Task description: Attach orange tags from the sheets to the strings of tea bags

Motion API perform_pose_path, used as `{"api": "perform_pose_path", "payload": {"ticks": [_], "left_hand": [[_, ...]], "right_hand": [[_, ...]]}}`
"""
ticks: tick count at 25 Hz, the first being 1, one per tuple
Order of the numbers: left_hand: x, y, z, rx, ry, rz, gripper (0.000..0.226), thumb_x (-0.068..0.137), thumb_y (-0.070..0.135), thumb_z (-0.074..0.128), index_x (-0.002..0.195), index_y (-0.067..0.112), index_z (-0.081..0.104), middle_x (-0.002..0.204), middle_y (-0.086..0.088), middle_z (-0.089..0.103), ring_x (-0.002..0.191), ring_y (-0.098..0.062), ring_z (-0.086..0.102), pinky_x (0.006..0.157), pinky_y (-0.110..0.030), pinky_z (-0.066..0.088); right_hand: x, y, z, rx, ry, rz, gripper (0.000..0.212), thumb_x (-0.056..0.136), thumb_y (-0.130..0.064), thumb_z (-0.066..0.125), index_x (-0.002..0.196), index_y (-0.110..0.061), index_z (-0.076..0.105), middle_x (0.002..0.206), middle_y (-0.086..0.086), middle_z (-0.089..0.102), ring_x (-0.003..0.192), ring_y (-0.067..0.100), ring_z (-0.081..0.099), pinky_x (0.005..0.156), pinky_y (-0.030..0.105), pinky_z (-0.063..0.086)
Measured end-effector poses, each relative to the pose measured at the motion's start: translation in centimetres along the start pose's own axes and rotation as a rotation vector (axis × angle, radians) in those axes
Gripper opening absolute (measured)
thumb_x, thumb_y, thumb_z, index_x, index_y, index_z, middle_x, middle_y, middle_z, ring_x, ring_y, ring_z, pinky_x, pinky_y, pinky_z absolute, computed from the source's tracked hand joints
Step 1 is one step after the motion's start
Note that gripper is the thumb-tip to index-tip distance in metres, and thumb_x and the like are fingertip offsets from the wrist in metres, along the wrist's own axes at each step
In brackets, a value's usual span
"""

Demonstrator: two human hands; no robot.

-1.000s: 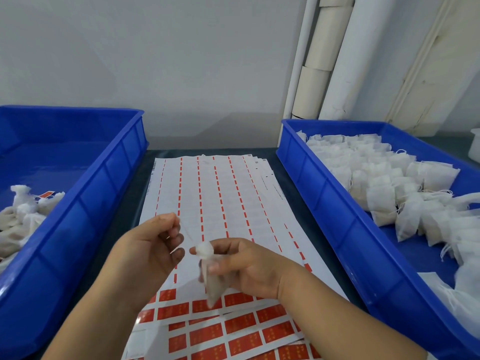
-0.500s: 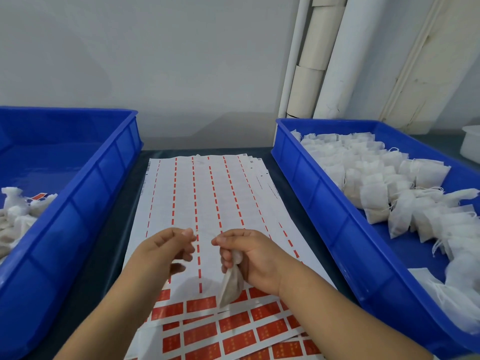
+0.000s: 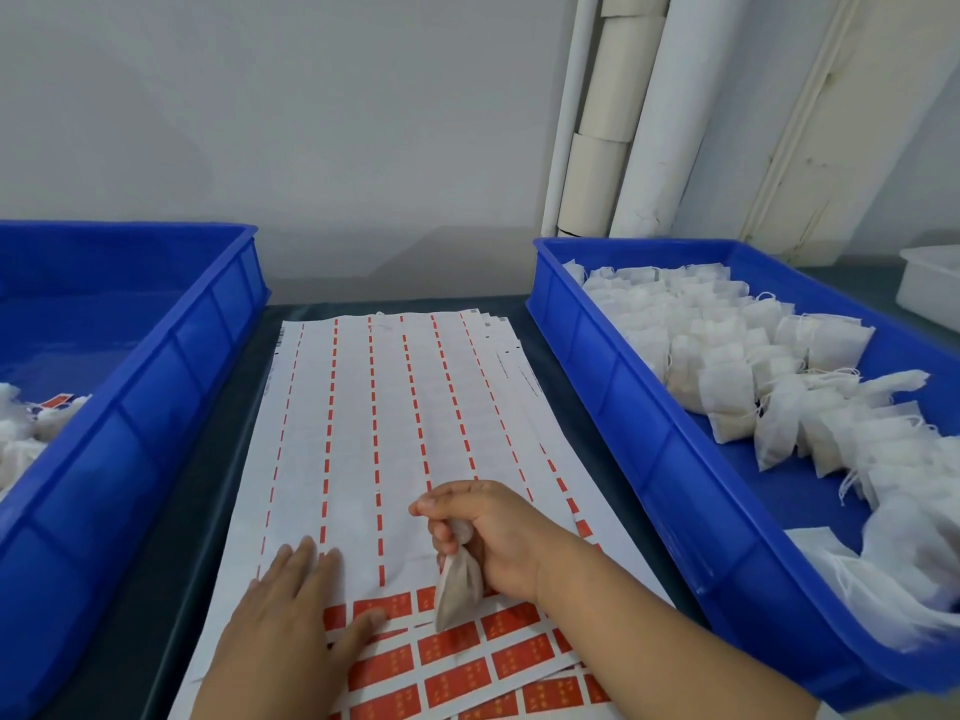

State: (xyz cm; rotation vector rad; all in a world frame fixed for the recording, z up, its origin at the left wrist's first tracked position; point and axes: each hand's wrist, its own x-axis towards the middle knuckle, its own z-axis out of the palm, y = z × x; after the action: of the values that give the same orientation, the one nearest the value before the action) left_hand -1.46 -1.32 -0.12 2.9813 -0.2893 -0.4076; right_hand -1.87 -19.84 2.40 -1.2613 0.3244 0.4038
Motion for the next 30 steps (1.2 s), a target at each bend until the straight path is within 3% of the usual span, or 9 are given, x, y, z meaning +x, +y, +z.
{"api": "perform_pose_path", "payload": {"ticks": [4, 9, 12, 17, 22, 30], "left_hand": [[-0.2, -0.2, -0.1, -0.084, 0.042, 0.028, 0.08, 0.081, 0.072, 0.039, 0.147, 0.037, 0.012, 0.157, 0.014, 0.006, 0.144, -0.009, 0.005, 0.115, -0.035, 0.015], [-1.1, -1.5, -0.6, -0.225, 0.079, 0.051, 0.078, 0.075, 0.07, 0.053, 0.142, 0.04, 0.027, 0.153, 0.019, 0.018, 0.141, -0.004, 0.017, 0.113, -0.033, 0.022], [-1.7, -2.9, -0.6, -0.231, 0.104, 0.013, 0.083, 0.072, 0.074, 0.05, 0.143, 0.039, 0.024, 0.154, 0.018, 0.015, 0.142, -0.005, 0.013, 0.114, -0.034, 0.018], [-1.7, -4.3, -0.2, -0.298, 0.134, -0.06, 0.081, 0.074, 0.072, 0.052, 0.143, 0.038, 0.026, 0.153, 0.018, 0.02, 0.137, -0.003, 0.026, 0.111, -0.033, 0.026], [-1.9, -4.3, 0.6, -0.283, 0.235, 0.004, 0.059, 0.084, 0.063, 0.047, 0.138, 0.042, 0.036, 0.15, 0.022, 0.025, 0.138, 0.002, 0.018, 0.113, -0.028, 0.021], [-1.6, -3.9, 1.1, -0.213, 0.332, 0.096, 0.056, 0.087, 0.065, 0.036, 0.139, 0.043, 0.034, 0.148, 0.024, 0.027, 0.137, 0.005, 0.019, 0.109, -0.02, 0.025]], "right_hand": [[0.0, 0.4, -0.4, 0.082, 0.001, -0.003, 0.02, 0.091, -0.011, 0.056, 0.078, -0.009, 0.071, 0.053, 0.0, 0.051, 0.048, 0.008, 0.045, 0.059, 0.023, 0.042], [0.1, 0.6, -0.5, 0.132, -0.008, -0.012, 0.028, 0.09, -0.01, 0.057, 0.066, -0.011, 0.072, 0.052, 0.002, 0.049, 0.049, 0.011, 0.044, 0.061, 0.026, 0.042], [0.1, 0.5, -0.5, 0.127, -0.008, -0.017, 0.03, 0.09, -0.009, 0.056, 0.064, -0.012, 0.072, 0.052, 0.002, 0.047, 0.049, 0.012, 0.042, 0.061, 0.027, 0.041], [0.4, 0.2, 1.4, 0.014, -0.061, -0.047, 0.032, 0.09, -0.009, 0.055, 0.064, -0.013, 0.072, 0.051, 0.002, 0.049, 0.048, 0.011, 0.044, 0.057, 0.025, 0.042], [1.8, 1.2, 5.0, -0.103, -0.151, -0.068, 0.024, 0.091, -0.014, 0.056, 0.073, -0.014, 0.072, 0.052, -0.001, 0.052, 0.047, 0.008, 0.047, 0.056, 0.022, 0.046], [2.6, 2.2, 5.6, -0.149, -0.165, -0.126, 0.031, 0.092, -0.011, 0.055, 0.068, -0.019, 0.074, 0.052, -0.001, 0.051, 0.051, 0.009, 0.047, 0.061, 0.022, 0.048]]}}
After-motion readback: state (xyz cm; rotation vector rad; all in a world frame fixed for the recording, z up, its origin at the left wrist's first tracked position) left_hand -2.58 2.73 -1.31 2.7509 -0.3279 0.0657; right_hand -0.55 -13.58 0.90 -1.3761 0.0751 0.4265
